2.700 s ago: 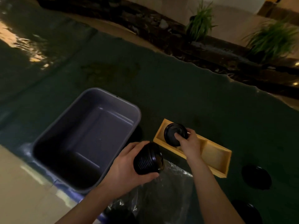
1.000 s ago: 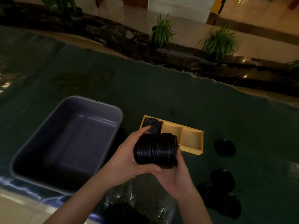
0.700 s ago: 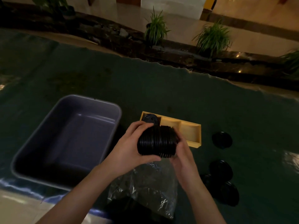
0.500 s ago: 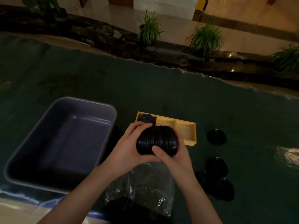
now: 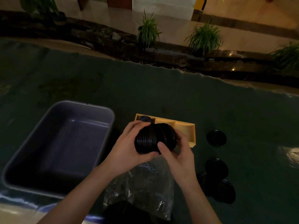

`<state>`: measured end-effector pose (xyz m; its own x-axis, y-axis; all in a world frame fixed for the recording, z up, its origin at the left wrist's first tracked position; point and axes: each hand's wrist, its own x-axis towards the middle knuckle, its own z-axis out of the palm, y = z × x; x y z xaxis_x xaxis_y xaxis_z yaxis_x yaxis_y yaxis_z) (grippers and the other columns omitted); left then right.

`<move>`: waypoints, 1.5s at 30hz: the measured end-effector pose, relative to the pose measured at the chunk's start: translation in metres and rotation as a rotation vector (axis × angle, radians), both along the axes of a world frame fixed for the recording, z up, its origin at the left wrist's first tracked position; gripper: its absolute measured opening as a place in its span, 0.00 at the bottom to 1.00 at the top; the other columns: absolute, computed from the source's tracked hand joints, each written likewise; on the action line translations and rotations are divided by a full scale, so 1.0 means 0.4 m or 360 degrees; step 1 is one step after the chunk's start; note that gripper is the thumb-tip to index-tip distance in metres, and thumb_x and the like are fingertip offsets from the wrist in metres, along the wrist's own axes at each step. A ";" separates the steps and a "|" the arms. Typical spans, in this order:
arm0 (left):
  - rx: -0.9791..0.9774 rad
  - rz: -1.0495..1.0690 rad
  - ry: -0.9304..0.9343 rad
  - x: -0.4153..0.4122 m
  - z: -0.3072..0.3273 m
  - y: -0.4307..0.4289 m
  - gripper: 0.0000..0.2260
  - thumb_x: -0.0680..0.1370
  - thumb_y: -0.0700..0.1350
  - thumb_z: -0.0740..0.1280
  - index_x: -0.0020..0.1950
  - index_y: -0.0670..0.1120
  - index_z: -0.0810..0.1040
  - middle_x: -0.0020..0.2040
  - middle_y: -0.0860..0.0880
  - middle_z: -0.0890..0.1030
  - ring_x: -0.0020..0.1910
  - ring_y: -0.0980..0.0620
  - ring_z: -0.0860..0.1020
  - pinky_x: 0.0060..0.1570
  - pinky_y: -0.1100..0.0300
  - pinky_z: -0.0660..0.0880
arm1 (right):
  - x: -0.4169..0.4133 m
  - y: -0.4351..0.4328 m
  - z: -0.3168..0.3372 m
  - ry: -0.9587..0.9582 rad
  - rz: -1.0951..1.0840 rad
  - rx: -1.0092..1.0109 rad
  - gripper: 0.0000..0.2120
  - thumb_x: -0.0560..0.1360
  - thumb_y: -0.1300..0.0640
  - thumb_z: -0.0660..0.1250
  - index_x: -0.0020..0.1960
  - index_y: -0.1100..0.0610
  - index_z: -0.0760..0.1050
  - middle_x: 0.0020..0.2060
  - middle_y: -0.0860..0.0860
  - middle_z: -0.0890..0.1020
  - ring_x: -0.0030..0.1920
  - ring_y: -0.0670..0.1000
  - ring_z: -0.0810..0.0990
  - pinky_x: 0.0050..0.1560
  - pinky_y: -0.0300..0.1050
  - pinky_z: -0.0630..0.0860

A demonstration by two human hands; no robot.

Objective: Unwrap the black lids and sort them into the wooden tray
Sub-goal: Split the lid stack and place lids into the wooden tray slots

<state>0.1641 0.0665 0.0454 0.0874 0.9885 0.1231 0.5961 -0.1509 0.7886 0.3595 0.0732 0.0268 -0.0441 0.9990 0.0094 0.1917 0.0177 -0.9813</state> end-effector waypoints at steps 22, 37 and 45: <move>-0.0237 0.0275 -0.0241 0.041 -0.086 0.052 0.37 0.64 0.61 0.80 0.70 0.65 0.69 0.66 0.62 0.73 0.66 0.58 0.75 0.65 0.50 0.77 | 0.092 0.259 -0.227 0.0536 -0.0293 -0.0830 0.16 0.79 0.63 0.69 0.61 0.45 0.75 0.58 0.49 0.82 0.56 0.53 0.84 0.46 0.50 0.85; -0.0381 0.0604 -0.0091 0.006 -0.125 0.004 0.38 0.64 0.63 0.79 0.71 0.63 0.69 0.65 0.61 0.74 0.64 0.60 0.75 0.64 0.54 0.77 | 0.053 0.482 -0.381 -0.1558 0.0105 -0.0336 0.16 0.77 0.46 0.71 0.61 0.52 0.79 0.63 0.55 0.78 0.66 0.60 0.74 0.64 0.56 0.72; -0.0325 0.0547 0.0015 0.020 -0.109 0.008 0.38 0.66 0.62 0.79 0.72 0.66 0.65 0.66 0.65 0.70 0.65 0.66 0.71 0.62 0.67 0.72 | 0.053 0.412 -0.324 -0.0994 -0.0128 -0.0226 0.20 0.76 0.48 0.73 0.64 0.52 0.74 0.64 0.54 0.76 0.60 0.54 0.77 0.60 0.53 0.75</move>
<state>0.1720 0.0697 0.0017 -0.2523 0.9645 -0.0785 0.5920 0.2180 0.7759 0.3807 0.2382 -0.1026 0.0766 0.9890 -0.1266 0.7229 -0.1425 -0.6761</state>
